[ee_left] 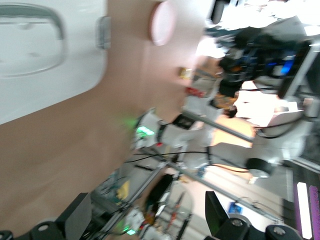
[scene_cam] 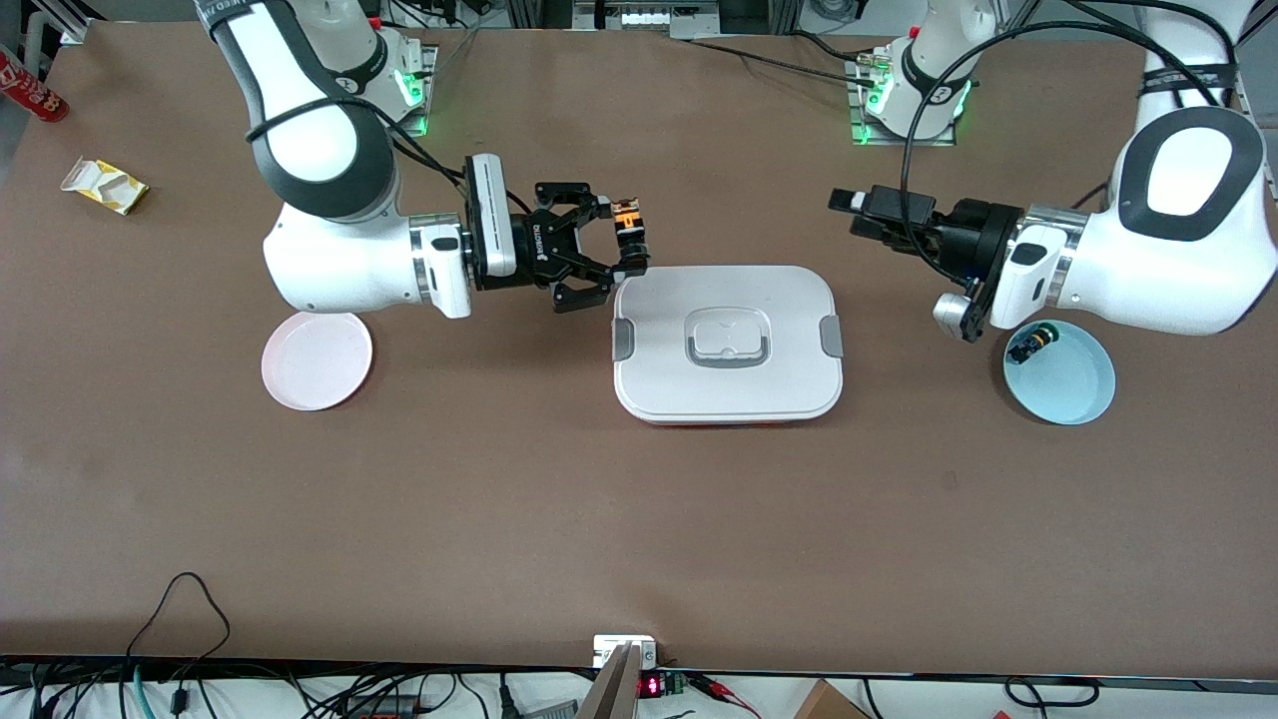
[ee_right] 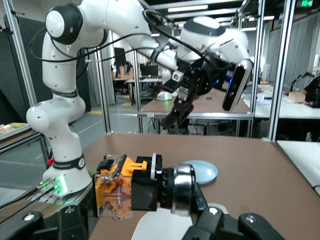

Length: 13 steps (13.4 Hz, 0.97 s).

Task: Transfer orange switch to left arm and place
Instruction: 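Carry the switch above the box toward the left gripper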

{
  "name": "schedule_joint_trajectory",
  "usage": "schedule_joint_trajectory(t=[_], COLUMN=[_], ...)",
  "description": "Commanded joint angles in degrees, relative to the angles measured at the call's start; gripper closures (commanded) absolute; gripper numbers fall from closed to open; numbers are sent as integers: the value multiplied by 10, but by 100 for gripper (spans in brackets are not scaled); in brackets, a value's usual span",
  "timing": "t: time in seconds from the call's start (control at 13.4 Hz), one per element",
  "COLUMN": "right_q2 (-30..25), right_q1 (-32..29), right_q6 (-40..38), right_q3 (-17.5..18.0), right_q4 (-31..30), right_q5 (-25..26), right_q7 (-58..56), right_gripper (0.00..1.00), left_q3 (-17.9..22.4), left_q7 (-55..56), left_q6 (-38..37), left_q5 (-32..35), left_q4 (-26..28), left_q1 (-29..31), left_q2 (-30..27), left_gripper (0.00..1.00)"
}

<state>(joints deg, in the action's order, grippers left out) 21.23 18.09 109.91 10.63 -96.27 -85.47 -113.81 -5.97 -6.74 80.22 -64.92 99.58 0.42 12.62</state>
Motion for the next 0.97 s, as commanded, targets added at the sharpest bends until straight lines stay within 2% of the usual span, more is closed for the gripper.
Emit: schedule_joint_trajectory(t=[0.0,0.15,0.3,0.37,0.6,0.67,0.89], right_q2=[10,12,12,12,14,14,14], right_q1=[16,27,40,47,56,56,56], right_q6=[14,22,46,48,70,70,71], right_q3=[-3,-3,-3,-3,-3,-3,-3], right_q4=[-5,-5,-4,-5,-5,-5,-5], right_q5=[-68,-90,-106,-124,-138,-139,-139], right_q7=[-50,-55,-55,-55,-55,-55,-55], right_gripper=[98,98,98,98,98,98,98], left_q3=[1,-24,-85,-97,-113,-117,-163], left_q7=[-49,-53,-53,-55,-112,-133,-139], left_q6=[57,101,191,210,234,238,275], left_q5=[-93,-131,-154,-171,-198,-228,-239], left_q4=[74,74,82,87,110,120,127], left_q1=[-3,-10,-8,-8,-10,-11,-9], left_q2=[-44,-41,-42,-42,-42,-43,-53], left_gripper=[0,0,0,0,0,0,0])
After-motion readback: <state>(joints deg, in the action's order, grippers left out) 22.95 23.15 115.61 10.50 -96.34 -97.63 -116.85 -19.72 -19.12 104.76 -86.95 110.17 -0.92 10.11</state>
